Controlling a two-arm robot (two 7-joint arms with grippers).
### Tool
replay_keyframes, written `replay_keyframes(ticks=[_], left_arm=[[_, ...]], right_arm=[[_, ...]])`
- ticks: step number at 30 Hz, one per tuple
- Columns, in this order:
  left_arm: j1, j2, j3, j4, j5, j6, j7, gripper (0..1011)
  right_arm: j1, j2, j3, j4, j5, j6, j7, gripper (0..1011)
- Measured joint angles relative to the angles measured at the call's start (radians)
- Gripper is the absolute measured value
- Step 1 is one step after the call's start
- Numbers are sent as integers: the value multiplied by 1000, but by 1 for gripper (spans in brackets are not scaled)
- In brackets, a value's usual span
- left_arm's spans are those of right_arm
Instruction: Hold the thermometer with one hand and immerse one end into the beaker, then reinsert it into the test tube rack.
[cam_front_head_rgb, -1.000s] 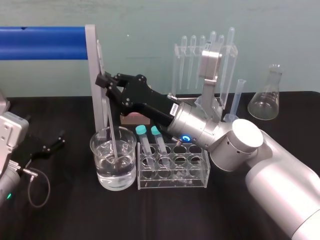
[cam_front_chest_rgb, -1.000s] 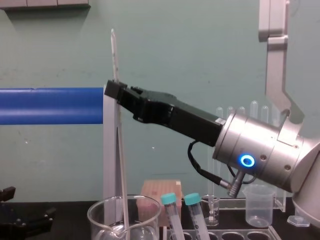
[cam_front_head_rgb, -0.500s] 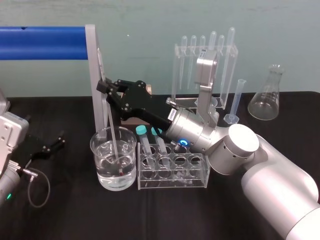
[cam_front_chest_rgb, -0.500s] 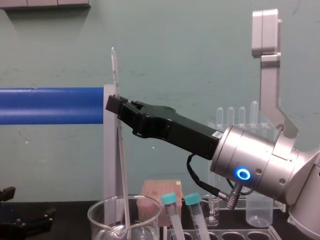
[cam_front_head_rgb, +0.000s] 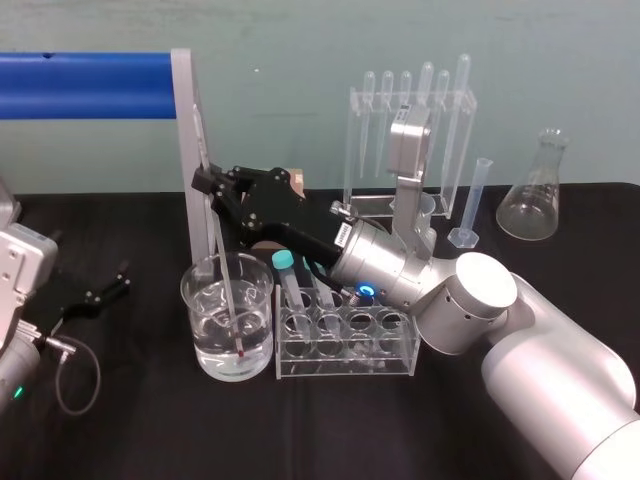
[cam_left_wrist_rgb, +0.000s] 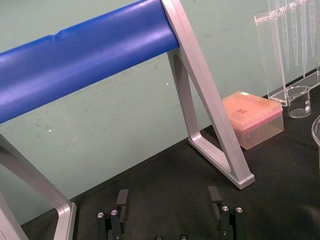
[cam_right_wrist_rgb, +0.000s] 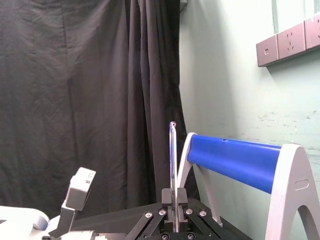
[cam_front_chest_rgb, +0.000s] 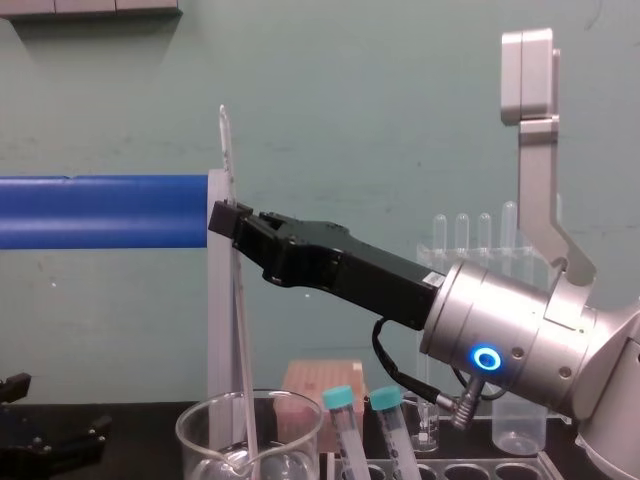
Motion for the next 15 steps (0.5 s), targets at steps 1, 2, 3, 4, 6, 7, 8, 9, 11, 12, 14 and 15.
replay_keyframes(ticks=[1, 2, 3, 4, 6, 7, 8, 9, 11, 12, 14, 15], left_arm=[[0, 0, 0, 0, 0, 0, 0, 1008], [0, 0, 0, 0, 0, 0, 0, 1008], [0, 0, 0, 0, 0, 0, 0, 1008], [0, 0, 0, 0, 0, 0, 0, 1008], [0, 0, 0, 0, 0, 0, 0, 1008], [0, 0, 0, 0, 0, 0, 0, 1008], [0, 0, 0, 0, 0, 0, 0, 1008], [0, 0, 0, 0, 0, 0, 0, 1008], [0, 0, 0, 0, 0, 0, 0, 1008], [0, 0, 0, 0, 0, 0, 0, 1008], [0, 0, 0, 0, 0, 0, 0, 1008], [0, 0, 0, 0, 0, 0, 0, 1008]], right_arm=[[-1, 0, 0, -1, 0, 1, 0, 57], [-2, 1, 0, -3, -1, 2, 1, 57], [-2, 1, 0, -3, -2, 2, 1, 57], [-3, 1, 0, -4, -3, 3, 1, 57], [-4, 2, 0, -6, -6, 3, 1, 57], [-4, 2, 0, -6, -6, 3, 1, 57], [-4, 2, 0, -6, -7, 3, 0, 57], [-5, 2, 0, -7, -8, 3, 0, 57], [-6, 3, 0, -7, -8, 4, 0, 57], [-6, 3, 0, -8, -9, 4, 0, 57], [-7, 4, 1, -8, -9, 4, -1, 57], [-7, 4, 1, -8, -10, 4, -1, 57]])
